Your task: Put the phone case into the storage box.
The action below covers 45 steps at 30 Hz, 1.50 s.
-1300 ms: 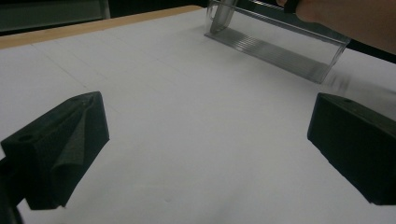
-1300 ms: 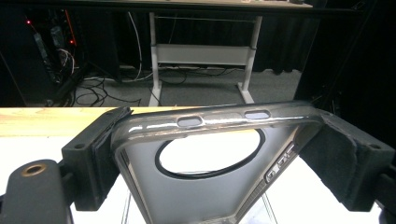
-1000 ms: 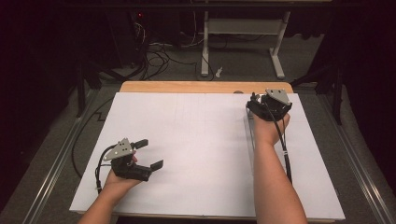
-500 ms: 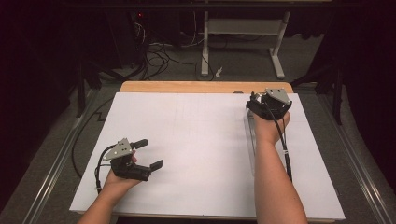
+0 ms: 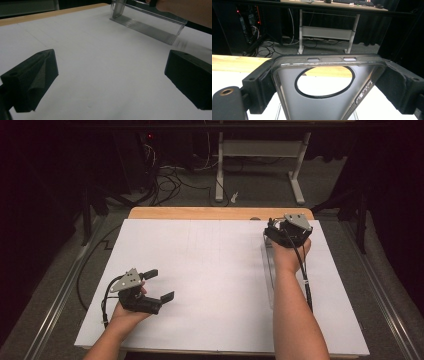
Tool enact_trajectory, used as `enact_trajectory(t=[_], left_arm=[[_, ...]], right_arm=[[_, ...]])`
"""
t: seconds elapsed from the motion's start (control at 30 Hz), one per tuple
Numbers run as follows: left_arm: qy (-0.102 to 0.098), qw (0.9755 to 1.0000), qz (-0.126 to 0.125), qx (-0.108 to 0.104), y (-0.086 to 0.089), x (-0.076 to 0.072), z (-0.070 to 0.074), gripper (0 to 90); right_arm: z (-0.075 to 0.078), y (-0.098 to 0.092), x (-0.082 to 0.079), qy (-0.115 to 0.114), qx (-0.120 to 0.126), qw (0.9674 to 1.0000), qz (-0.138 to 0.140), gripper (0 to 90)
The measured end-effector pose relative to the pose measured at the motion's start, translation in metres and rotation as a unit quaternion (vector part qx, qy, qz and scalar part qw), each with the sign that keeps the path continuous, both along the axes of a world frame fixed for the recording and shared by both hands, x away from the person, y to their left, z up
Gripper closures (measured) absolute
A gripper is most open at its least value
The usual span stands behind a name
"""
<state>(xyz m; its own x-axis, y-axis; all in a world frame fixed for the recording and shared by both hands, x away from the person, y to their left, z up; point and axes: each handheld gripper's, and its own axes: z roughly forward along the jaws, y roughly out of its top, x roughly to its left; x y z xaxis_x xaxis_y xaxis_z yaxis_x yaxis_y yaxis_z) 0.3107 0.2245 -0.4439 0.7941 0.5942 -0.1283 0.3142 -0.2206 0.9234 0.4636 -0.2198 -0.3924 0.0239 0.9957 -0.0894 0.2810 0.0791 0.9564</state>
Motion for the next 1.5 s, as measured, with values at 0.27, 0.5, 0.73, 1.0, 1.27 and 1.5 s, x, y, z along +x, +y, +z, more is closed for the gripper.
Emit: enact_trajectory(t=[0.27,0.5,0.73,1.0,1.27,1.5], left_arm=[[0.001,1.0000,0.001,0.000,0.001,0.001,0.000,0.2],[0.001,1.0000,0.001,0.001,0.001,0.001,0.000,0.2],[0.002,1.0000,0.003,0.000,0.002,0.001,-0.001,0.2],[0.002,1.0000,0.004,0.001,0.002,0.001,-0.001,0.2],[0.003,1.0000,0.004,0.002,0.002,0.001,-0.002,0.2],[0.002,1.0000,0.004,0.001,0.003,0.001,-0.002,0.2]], right_arm=[[0.001,-0.001,0.004,0.005,-0.001,1.0000,0.007,10.8],[0.002,-0.001,0.009,0.006,-0.005,0.9999,0.012,11.0],[0.002,-0.001,0.013,0.004,-0.006,0.9998,0.017,11.9],[0.002,0.000,0.017,0.004,-0.006,0.9998,0.017,12.3],[0.004,0.002,0.018,-0.007,-0.003,0.9999,0.010,12.4],[0.000,-0.001,0.019,-0.003,-0.002,1.0000,0.005,12.2]])
